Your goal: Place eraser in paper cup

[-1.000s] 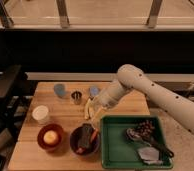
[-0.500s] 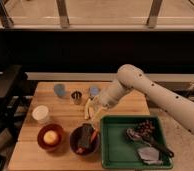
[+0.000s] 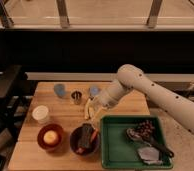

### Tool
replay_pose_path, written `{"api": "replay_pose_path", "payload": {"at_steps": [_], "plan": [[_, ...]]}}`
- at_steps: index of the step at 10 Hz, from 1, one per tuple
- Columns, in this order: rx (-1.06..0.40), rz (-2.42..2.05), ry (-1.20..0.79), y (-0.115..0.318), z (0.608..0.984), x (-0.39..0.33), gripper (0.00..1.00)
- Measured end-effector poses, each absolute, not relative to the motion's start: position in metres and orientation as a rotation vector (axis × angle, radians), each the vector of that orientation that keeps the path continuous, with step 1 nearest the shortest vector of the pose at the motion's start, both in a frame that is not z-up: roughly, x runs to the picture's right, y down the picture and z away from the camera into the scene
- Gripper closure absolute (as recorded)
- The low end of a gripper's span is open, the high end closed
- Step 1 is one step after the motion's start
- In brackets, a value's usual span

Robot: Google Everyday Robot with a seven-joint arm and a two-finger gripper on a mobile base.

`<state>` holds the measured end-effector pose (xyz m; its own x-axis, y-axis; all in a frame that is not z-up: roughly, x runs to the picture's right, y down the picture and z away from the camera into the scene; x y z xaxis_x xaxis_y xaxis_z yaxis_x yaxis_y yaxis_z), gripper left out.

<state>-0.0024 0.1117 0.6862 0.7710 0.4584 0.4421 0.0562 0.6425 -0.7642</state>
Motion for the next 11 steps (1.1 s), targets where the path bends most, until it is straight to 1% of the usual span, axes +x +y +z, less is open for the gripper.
{"api": "replay_pose_path", "payload": {"at_steps": [3,6,11], "plan": [[-0.868,0.215,-0.656,0.116,0.686,-0.013,0.35],[-0.913,0.184,-0.644,0.134,0.696,-0.023,0.35],[-1.032,0.192,-0.620,0.177,0.737,-0.031,0.35]]}}
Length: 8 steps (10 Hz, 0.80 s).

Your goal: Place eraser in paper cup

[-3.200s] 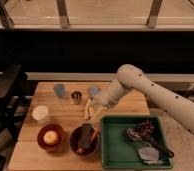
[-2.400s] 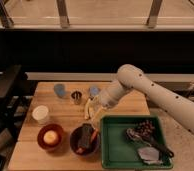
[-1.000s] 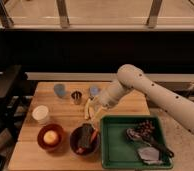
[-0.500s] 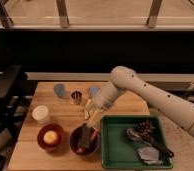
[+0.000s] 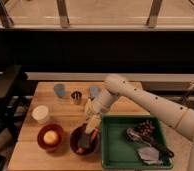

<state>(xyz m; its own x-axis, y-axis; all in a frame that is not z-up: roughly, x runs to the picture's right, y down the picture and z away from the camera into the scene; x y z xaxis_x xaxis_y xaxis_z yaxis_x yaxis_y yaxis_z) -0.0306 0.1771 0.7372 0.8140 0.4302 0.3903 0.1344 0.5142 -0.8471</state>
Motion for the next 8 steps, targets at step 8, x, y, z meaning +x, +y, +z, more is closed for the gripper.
{"api": "replay_pose_path", "payload": {"at_steps": [8], "plan": [[-1.133,0.251,-0.641,0.206,0.755,-0.035,0.54]]}}
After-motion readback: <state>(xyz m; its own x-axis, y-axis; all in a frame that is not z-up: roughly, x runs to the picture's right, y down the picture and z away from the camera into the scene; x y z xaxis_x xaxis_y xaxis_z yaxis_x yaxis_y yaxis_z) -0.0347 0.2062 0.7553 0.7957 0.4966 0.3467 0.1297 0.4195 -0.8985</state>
